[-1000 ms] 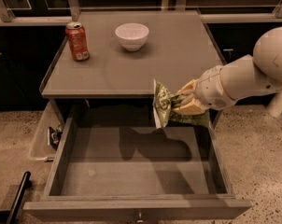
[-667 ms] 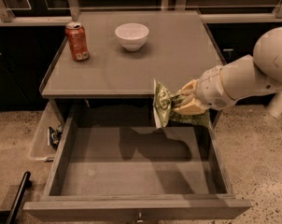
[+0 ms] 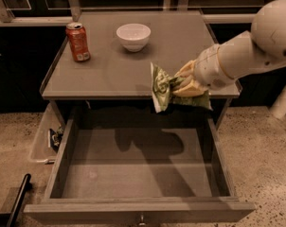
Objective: Pick green jalapeno chip bag from top drawer and place on counter
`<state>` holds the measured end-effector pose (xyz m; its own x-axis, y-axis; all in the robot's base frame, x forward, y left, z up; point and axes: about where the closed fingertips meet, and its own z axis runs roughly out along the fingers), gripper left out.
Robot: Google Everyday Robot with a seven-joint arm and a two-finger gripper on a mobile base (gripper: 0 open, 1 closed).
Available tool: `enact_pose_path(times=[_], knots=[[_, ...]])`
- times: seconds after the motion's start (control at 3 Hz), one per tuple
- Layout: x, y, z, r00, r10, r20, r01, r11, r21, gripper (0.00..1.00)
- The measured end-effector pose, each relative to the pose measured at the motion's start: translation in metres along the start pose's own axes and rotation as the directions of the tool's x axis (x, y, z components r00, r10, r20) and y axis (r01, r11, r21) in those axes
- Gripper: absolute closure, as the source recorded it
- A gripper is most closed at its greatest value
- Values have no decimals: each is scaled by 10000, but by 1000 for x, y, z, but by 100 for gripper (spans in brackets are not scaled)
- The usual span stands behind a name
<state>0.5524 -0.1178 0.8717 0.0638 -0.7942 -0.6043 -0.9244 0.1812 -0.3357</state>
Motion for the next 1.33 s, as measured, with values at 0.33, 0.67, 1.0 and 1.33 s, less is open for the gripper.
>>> enact_pose_path(times=[0.33,0.67,1.0,1.33], knots=[[-18,-47,-7,9980,-601,193,595,9978,303,100],[-31,-94,-11,9933,-1007,569,963,9925,751,100],[-26,-125,-2,9890,-921,1159,783,9899,1180,100],[-13,-139,8,9877,-471,1490,264,9901,1381,100]])
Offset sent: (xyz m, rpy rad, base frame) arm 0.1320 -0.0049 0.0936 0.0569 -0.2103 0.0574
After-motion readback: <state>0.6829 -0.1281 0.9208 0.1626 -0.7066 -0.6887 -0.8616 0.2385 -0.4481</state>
